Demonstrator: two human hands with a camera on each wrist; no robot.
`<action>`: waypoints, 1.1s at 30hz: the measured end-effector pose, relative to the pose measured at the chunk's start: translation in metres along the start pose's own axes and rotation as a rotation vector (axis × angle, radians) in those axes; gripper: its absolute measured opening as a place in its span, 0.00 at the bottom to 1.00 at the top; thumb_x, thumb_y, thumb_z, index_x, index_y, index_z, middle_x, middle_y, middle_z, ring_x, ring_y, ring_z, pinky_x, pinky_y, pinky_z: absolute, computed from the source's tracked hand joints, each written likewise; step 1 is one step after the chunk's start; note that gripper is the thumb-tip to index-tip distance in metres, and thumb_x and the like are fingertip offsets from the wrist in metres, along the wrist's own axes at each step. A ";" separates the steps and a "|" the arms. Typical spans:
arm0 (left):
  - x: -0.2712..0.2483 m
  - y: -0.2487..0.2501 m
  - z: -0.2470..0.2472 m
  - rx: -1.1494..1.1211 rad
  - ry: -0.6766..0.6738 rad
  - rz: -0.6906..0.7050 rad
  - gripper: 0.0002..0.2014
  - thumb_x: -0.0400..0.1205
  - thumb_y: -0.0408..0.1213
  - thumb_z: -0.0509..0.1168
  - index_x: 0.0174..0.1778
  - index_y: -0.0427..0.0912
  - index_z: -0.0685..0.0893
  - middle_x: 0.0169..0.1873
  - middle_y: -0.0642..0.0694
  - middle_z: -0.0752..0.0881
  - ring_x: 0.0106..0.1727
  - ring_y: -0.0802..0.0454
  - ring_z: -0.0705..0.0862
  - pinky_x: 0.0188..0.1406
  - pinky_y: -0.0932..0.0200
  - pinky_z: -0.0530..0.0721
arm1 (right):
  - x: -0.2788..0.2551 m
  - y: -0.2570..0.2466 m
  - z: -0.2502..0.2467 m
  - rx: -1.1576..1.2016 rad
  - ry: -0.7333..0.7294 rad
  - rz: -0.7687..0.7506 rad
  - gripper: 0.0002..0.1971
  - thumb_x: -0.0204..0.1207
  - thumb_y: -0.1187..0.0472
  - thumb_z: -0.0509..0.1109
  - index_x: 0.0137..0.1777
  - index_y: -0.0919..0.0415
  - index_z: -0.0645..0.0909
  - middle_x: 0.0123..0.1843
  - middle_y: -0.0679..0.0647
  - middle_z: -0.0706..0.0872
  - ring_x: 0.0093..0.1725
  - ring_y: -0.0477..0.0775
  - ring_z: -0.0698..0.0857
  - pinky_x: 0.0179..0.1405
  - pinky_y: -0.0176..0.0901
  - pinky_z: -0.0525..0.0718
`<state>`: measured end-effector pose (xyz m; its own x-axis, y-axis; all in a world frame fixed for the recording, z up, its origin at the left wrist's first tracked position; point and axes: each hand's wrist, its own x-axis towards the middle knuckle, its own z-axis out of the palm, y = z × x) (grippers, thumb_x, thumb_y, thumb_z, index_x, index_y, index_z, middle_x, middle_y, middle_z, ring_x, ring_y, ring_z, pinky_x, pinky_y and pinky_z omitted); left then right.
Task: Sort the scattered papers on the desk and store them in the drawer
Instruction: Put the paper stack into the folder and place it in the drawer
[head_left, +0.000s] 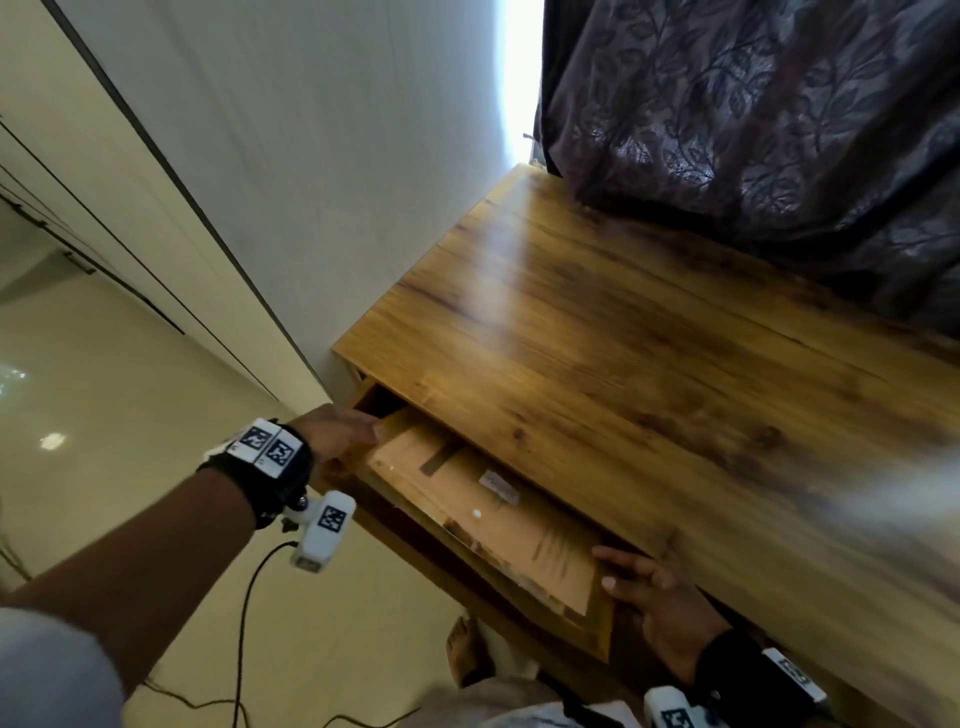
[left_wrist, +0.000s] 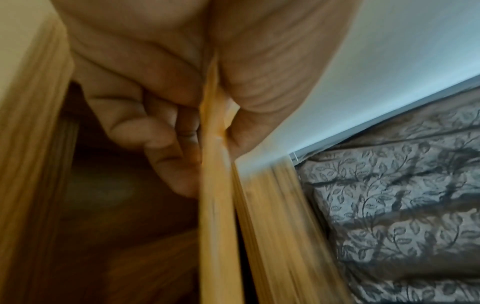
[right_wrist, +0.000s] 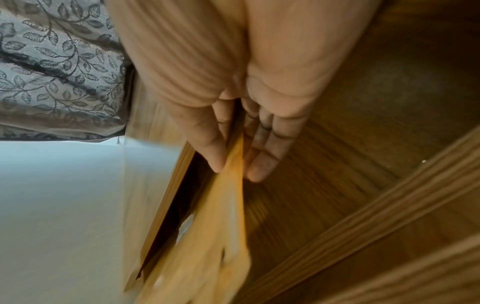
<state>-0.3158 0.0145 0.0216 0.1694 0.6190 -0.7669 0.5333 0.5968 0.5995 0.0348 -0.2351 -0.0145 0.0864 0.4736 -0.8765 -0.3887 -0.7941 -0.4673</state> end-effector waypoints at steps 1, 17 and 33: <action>0.002 0.005 0.010 -0.008 -0.005 -0.013 0.17 0.77 0.39 0.74 0.62 0.42 0.87 0.61 0.40 0.86 0.65 0.38 0.82 0.57 0.43 0.85 | 0.000 0.002 -0.002 0.015 0.011 -0.008 0.16 0.78 0.74 0.70 0.63 0.62 0.87 0.63 0.65 0.88 0.64 0.66 0.86 0.62 0.62 0.86; -0.015 -0.035 0.056 1.113 -0.190 0.420 0.62 0.57 0.73 0.75 0.81 0.71 0.43 0.86 0.53 0.47 0.85 0.46 0.52 0.80 0.34 0.64 | -0.018 0.010 -0.013 -0.567 0.056 -0.129 0.20 0.71 0.55 0.82 0.63 0.44 0.85 0.60 0.42 0.88 0.60 0.43 0.86 0.65 0.47 0.84; 0.010 -0.012 0.089 1.564 0.196 0.738 0.83 0.42 0.77 0.74 0.85 0.45 0.34 0.84 0.38 0.30 0.84 0.34 0.31 0.78 0.24 0.39 | -0.019 0.017 -0.001 -1.675 0.338 -0.693 0.72 0.52 0.12 0.60 0.88 0.52 0.34 0.88 0.59 0.31 0.87 0.68 0.33 0.81 0.71 0.36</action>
<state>-0.2466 -0.0318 -0.0137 0.6942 0.6290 -0.3499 0.6475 -0.7581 -0.0783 0.0273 -0.2579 -0.0061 0.0545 0.9217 -0.3840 0.9838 -0.1152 -0.1370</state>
